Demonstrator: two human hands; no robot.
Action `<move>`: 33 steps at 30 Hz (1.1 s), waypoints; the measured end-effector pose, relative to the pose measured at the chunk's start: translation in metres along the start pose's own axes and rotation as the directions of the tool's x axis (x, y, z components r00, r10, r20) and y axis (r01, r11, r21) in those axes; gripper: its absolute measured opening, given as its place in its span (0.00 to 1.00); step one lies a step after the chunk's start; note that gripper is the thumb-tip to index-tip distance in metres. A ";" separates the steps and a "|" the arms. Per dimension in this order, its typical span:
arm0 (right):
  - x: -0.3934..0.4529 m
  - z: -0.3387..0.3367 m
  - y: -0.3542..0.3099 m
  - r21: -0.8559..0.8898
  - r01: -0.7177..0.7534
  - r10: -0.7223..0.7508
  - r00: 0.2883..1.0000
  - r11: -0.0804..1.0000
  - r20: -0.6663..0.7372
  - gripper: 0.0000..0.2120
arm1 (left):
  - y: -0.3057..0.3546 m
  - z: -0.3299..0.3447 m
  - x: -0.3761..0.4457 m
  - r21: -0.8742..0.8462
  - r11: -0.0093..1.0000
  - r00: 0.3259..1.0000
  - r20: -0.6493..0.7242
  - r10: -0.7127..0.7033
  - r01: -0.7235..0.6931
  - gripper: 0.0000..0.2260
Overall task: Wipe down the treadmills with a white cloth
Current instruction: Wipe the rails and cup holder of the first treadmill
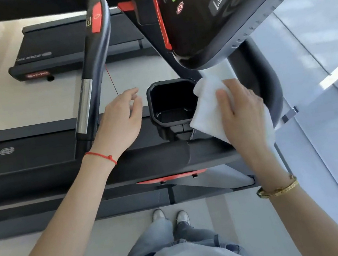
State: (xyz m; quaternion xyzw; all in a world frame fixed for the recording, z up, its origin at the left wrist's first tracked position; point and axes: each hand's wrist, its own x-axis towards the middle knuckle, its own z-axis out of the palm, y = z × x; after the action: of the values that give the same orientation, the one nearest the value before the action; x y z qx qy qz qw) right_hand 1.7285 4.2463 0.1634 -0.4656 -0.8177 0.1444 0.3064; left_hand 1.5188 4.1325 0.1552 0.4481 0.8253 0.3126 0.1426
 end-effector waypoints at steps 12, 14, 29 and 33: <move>0.015 0.002 0.009 0.006 -0.012 0.006 0.824 1.000 0.567 0.06 | -0.007 0.017 0.013 -0.112 0.993 0.996 0.076 0.041 -0.032 0.18; 0.032 0.010 0.008 0.027 -0.146 0.097 0.773 0.989 0.626 0.07 | -0.008 0.017 0.013 -0.136 0.990 0.997 0.065 0.049 -0.040 0.17; 0.074 0.022 0.010 0.049 -0.254 0.145 0.689 0.966 0.710 0.16 | -0.008 0.022 0.012 -0.182 0.983 0.999 0.024 0.030 -0.025 0.16; 0.093 0.031 0.002 0.065 -0.185 0.079 0.677 0.981 0.731 0.12 | -0.007 0.022 0.011 -0.197 0.980 0.999 0.011 0.035 -0.032 0.16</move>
State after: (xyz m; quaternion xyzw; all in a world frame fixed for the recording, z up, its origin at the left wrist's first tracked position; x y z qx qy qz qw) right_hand 1.6751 4.3283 0.1725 -0.4066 -0.8246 0.3926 -0.0224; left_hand 1.5197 4.1475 0.1340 0.4481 0.7815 0.3918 0.1869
